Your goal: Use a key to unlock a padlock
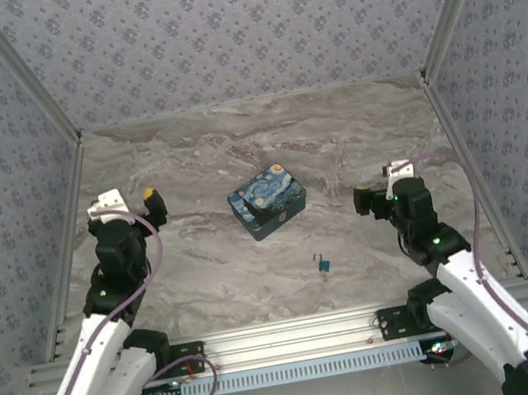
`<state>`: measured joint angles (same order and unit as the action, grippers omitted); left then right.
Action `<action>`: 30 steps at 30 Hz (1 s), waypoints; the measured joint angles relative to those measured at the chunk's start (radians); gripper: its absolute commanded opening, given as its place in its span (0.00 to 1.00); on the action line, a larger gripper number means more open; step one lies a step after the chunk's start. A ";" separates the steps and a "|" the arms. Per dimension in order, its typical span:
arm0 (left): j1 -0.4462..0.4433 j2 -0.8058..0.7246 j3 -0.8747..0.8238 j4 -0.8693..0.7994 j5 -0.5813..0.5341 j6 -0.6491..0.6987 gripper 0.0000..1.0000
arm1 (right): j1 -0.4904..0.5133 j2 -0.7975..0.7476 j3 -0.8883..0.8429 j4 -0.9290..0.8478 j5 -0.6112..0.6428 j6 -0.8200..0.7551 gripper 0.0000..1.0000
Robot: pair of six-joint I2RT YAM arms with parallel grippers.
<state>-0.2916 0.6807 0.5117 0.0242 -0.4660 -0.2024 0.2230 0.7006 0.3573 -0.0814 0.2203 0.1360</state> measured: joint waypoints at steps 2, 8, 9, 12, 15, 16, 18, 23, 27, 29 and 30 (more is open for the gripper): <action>0.030 0.041 -0.020 0.026 -0.004 0.020 0.99 | -0.066 0.063 -0.065 0.116 -0.021 -0.038 1.00; 0.099 0.158 -0.042 0.101 -0.020 0.027 0.99 | -0.195 0.379 -0.106 0.454 -0.115 -0.091 1.00; 0.103 0.174 -0.045 0.109 -0.021 0.026 0.99 | -0.197 0.437 -0.097 0.494 -0.133 -0.102 1.00; 0.107 0.201 -0.056 0.128 -0.021 0.026 0.99 | -0.197 0.561 -0.061 0.581 -0.179 -0.134 1.00; 0.109 0.206 -0.073 0.142 -0.021 0.027 0.99 | -0.196 0.631 -0.022 0.653 -0.211 -0.177 1.00; 0.109 0.207 -0.080 0.148 -0.021 0.027 1.00 | -0.198 0.648 -0.018 0.692 -0.221 -0.189 1.00; 0.114 0.214 -0.092 0.161 -0.021 0.029 1.00 | -0.206 0.684 -0.018 0.763 -0.245 -0.201 1.00; 0.135 0.288 -0.106 0.202 -0.019 0.031 0.99 | -0.255 0.797 -0.013 0.876 -0.269 -0.193 1.00; 0.154 0.396 -0.106 0.257 -0.013 0.042 0.99 | -0.274 0.820 0.007 0.860 -0.266 -0.176 1.00; 0.164 0.467 -0.106 0.300 -0.003 0.053 0.99 | -0.274 0.820 0.015 0.863 -0.262 -0.172 1.00; 0.170 0.500 -0.107 0.327 0.006 0.056 0.99 | -0.274 0.820 0.017 0.864 -0.262 -0.171 1.00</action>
<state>-0.1219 1.1812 0.4046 0.3508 -0.4603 -0.1467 -0.0509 1.5204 0.3740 0.7830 -0.0414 -0.0345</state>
